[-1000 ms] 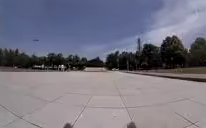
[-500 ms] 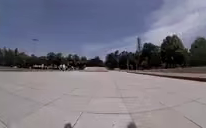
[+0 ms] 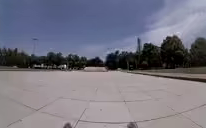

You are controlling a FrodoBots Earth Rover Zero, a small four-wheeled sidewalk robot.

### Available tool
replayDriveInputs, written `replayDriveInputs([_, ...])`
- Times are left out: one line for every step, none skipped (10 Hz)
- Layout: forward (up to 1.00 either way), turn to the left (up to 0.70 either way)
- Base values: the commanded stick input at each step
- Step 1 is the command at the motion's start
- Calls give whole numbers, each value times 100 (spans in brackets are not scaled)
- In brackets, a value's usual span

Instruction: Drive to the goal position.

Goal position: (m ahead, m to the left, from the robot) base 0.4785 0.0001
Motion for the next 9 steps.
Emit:
replayDriveInputs([45, 3])
replayDriveInputs([45, 3])
replayDriveInputs([45, 3])
replayDriveInputs([45, 3])
replayDriveInputs([45, 3])
replayDriveInputs([45, 4])
replayDriveInputs([45, 4])
replayDriveInputs([45, 4])
replayDriveInputs([45, 4])
